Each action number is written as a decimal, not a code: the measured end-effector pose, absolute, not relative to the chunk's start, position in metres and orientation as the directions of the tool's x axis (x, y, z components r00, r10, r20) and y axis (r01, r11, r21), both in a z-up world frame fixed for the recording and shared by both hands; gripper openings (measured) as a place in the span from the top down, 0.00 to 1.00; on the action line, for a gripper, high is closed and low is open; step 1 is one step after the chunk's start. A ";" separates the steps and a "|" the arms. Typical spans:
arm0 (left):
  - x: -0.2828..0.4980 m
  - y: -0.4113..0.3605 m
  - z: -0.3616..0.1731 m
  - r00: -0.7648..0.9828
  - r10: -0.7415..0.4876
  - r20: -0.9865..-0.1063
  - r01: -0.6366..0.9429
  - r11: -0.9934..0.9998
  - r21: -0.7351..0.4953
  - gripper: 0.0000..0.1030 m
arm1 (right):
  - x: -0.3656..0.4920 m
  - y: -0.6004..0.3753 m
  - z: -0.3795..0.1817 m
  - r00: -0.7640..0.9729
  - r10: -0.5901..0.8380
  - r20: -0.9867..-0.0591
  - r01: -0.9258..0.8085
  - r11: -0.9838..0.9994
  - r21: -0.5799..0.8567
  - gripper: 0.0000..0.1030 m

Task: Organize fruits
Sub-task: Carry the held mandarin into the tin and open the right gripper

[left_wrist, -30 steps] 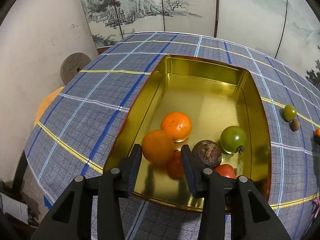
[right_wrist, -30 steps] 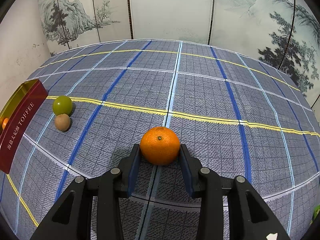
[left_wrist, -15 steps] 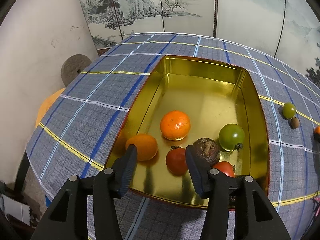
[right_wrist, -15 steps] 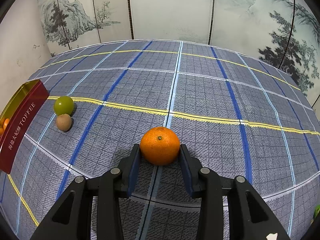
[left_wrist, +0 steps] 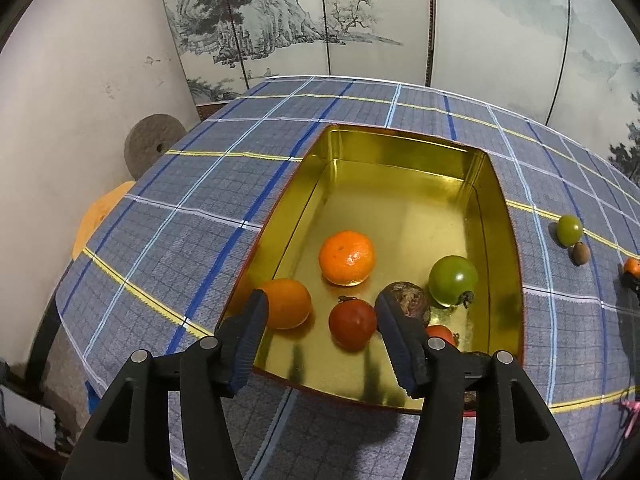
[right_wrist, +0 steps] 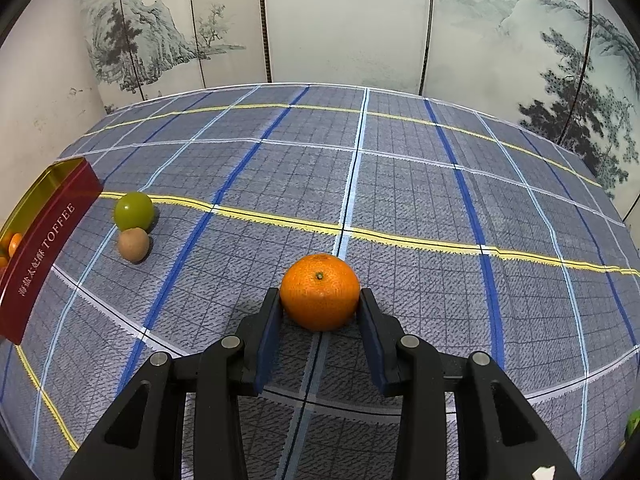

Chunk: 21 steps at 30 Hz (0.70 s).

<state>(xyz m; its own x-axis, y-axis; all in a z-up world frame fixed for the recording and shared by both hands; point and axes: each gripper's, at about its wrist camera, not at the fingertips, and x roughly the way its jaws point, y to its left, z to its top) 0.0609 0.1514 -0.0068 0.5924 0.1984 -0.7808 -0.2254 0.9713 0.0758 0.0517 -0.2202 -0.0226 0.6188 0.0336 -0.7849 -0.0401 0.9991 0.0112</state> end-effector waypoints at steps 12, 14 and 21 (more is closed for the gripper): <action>0.051 0.142 0.004 0.617 0.187 -0.764 -0.205 0.976 0.073 0.37 | 0.046 -0.211 -0.018 0.633 0.065 -0.771 -0.085 0.996 0.014 0.66; 0.051 0.143 0.004 0.616 0.184 -0.766 -0.205 0.976 0.070 0.37 | 0.044 -0.207 -0.018 0.627 0.070 -0.776 -0.090 0.996 0.017 0.66; 0.046 0.145 0.004 0.609 0.169 -0.774 -0.212 0.976 0.047 0.37 | 0.037 -0.177 -0.013 0.614 0.130 -0.779 -0.148 0.988 0.048 0.66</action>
<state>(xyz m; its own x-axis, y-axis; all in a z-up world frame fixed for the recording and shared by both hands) 0.0461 0.1454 0.0036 0.6095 0.1695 -0.7745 -0.2121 0.9761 0.0467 0.0373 -0.1775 -0.0129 0.6139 0.1299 -0.7787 -0.1476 0.9879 0.0484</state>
